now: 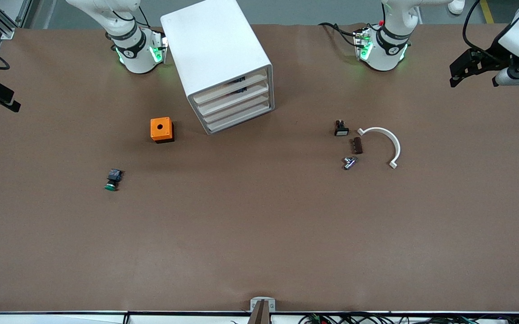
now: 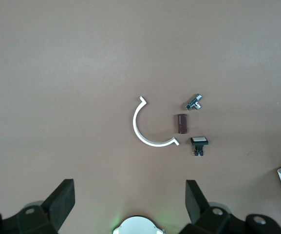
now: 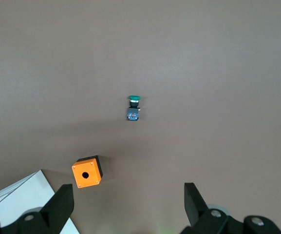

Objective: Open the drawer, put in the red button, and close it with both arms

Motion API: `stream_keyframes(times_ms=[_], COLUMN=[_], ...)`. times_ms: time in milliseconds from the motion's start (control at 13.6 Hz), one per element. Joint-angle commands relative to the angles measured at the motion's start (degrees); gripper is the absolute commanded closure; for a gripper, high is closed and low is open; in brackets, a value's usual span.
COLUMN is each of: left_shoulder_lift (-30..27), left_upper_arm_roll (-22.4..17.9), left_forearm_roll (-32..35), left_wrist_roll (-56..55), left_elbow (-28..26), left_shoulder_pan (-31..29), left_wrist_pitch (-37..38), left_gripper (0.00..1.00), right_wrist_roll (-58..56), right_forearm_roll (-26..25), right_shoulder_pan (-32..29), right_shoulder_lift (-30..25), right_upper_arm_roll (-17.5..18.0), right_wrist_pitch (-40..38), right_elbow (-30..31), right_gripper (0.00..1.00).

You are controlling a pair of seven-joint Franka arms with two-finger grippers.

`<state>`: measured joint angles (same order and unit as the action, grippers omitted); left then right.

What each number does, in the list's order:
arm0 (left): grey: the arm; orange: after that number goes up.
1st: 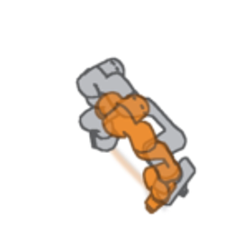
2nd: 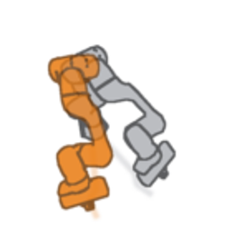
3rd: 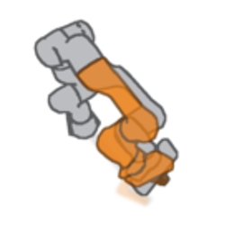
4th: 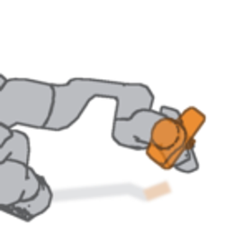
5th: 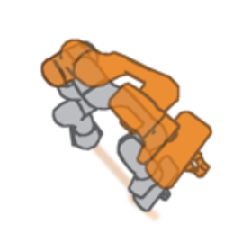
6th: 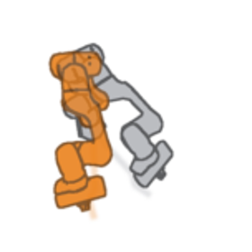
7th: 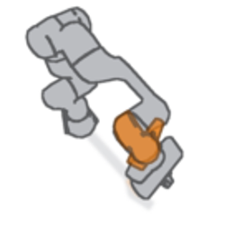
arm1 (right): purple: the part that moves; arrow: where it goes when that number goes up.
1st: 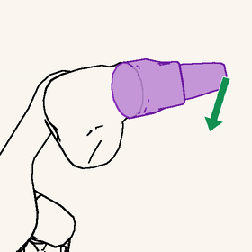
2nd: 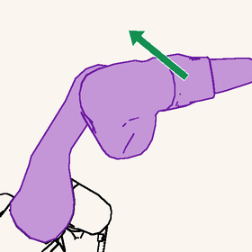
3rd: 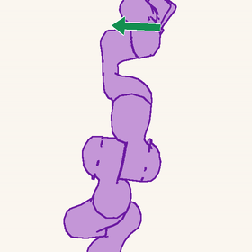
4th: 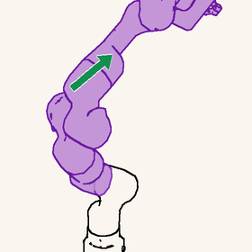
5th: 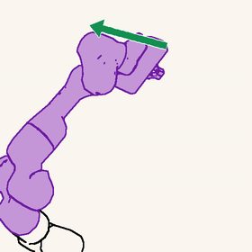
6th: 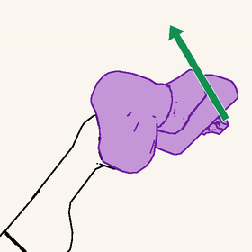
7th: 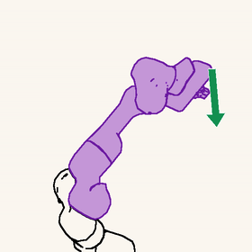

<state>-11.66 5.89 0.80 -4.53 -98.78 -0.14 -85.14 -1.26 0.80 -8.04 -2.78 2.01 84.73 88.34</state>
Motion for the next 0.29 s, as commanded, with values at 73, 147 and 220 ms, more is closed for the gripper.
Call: stream_keyframes(times_ms=[73,147,220], left_shoulder_lift=[0.3,0.7,0.8], left_upper_arm_roll=[0.4,0.4,0.3], left_forearm_roll=[-0.1,-0.1,0.0], left_wrist_roll=[-0.8,-0.7,-0.7], left_elbow=[0.4,1.2,1.4], left_shoulder_pan=[-0.5,-0.5,-0.5], left_wrist_pitch=[0.0,0.1,0.1], left_gripper=[0.00,0.00,0.00], right_wrist_roll=[-0.2,-0.2,-0.2], right_forearm_roll=[-1.1,-1.1,-1.1], right_shoulder_pan=[-0.3,-0.3,-0.3], right_shoulder_lift=[-1.4,-1.4,-1.4], right_upper_arm_roll=[0.9,0.9,0.9], right_wrist_pitch=[0.0,0.0,0.0], right_elbow=[1.0,1.0,1.0], right_gripper=[0.00,0.00,0.00])
